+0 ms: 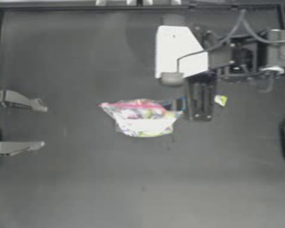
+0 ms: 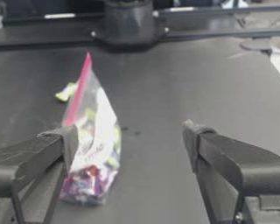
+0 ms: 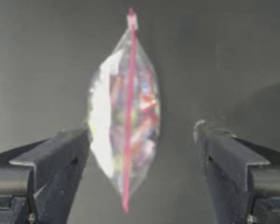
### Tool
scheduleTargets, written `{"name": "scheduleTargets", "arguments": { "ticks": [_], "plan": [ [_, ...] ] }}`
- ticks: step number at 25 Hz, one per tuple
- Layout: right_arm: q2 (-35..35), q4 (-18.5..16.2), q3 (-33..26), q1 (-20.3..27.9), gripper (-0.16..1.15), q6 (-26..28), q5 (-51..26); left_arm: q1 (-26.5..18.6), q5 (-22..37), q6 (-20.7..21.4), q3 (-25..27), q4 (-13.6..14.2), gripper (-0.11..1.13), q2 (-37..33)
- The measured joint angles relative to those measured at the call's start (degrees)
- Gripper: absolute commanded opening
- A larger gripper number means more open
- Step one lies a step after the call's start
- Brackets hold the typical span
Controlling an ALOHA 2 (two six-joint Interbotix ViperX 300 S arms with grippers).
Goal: Put candy in bag
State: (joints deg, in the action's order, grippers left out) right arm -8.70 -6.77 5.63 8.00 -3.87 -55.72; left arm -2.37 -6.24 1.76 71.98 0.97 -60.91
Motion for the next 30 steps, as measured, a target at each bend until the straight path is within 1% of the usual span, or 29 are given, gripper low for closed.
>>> {"name": "scheduleTargets", "arguments": {
  "ticks": [9, 18, 30],
  "plan": [
    [7.3, 0.3, -4.7, -0.3, 0.98, -1.4, -0.4, 0.0, -0.1, 0.0, 0.9, -0.2, 1.00, -0.8],
    [12.5, 0.1, -8.6, -0.5, 0.98, -2.2, -0.4, -0.1, -0.1, -0.1, 2.3, -0.5, 1.00, -3.9],
    [18.8, -0.4, -13.4, -0.5, 0.97, -3.6, -1.4, -0.1, 0.7, 0.0, 2.4, -0.5, 1.00, -3.9]
  ]
}}
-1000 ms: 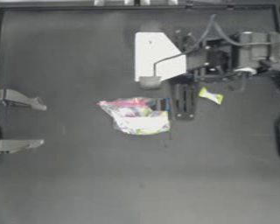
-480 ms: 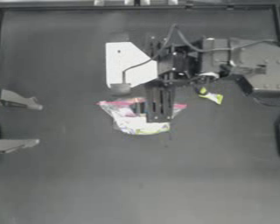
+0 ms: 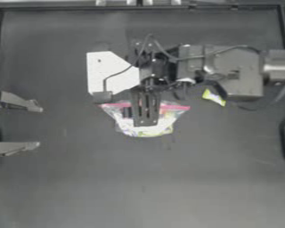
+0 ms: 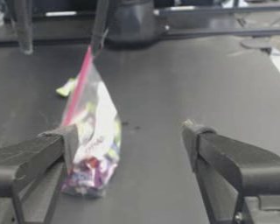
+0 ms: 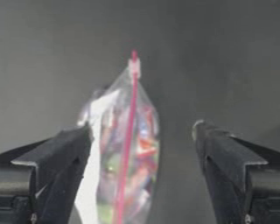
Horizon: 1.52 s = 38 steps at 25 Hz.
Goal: Put candy in bag
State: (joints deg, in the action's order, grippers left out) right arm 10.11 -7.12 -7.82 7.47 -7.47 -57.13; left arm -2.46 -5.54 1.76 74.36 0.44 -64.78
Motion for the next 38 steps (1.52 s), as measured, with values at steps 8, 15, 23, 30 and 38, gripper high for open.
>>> {"name": "scheduleTargets", "arguments": {
  "ticks": [8, 15, 23, 30, 38],
  "plan": [
    [3.3, -0.1, -2.5, -0.3, 0.97, -0.9, -1.1, 0.1, 0.7, -0.1, -0.1, 0.0, 1.00, 0.0],
    [5.8, -0.1, -5.1, -0.9, 0.97, -1.0, -1.7, 0.0, 0.6, 0.0, 0.3, 0.0, 1.00, 0.0],
    [7.5, -0.2, -5.9, -1.4, 0.93, -1.1, -2.0, 0.1, 0.6, 0.0, 0.3, 0.0, 1.00, 0.0],
    [8.7, -0.2, -6.8, -2.0, 0.87, -1.5, -1.8, 0.0, 0.7, 0.0, 0.3, 0.0, 1.00, 0.0],
    [11.3, -0.2, -9.1, -2.5, 0.87, -1.8, -2.6, 0.1, 0.7, 0.0, 0.4, 0.0, 1.00, 0.0]
  ]
}}
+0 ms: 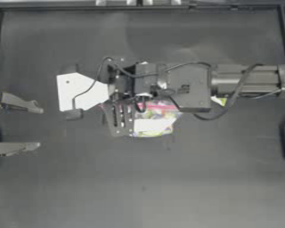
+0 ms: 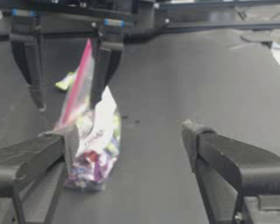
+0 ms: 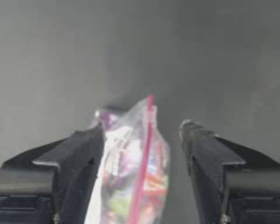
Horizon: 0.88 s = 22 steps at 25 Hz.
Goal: Put candy in bag
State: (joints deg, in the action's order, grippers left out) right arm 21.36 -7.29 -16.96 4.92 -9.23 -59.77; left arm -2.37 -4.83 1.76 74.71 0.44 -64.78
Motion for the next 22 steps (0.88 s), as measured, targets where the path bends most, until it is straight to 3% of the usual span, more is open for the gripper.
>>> {"name": "scheduleTargets", "arguments": {
  "ticks": [22],
  "plan": [
    [3.2, -0.5, -2.3, -0.2, 0.87, -0.2, -1.7, -0.1, 0.0, 0.0, 0.0, 0.0, 1.00, 0.2]
  ]
}}
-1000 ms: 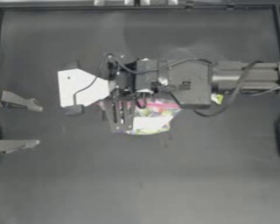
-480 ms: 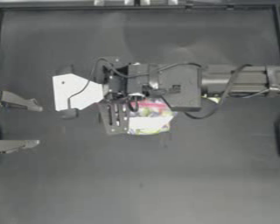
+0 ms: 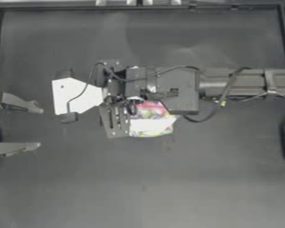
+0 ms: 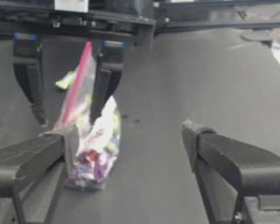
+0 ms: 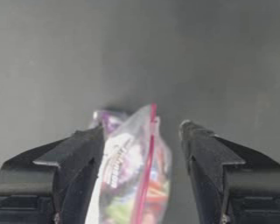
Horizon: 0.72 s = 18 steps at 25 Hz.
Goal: Put candy in bag
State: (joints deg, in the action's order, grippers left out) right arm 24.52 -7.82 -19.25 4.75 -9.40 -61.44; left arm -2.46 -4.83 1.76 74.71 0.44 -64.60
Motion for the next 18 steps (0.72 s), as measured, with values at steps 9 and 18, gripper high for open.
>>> {"name": "scheduleTargets", "arguments": {
  "ticks": [9, 18],
  "plan": [
    [0.4, -0.4, 0.0, 0.0, 0.87, 0.0, 0.0, 0.0, 0.0, 0.0, 0.0, 0.0, 1.00, -0.2],
    [0.6, -0.4, 0.0, 0.0, 0.87, 0.0, 0.1, 0.1, 0.0, 0.0, 0.0, 0.0, 1.00, -0.2]
  ]
}}
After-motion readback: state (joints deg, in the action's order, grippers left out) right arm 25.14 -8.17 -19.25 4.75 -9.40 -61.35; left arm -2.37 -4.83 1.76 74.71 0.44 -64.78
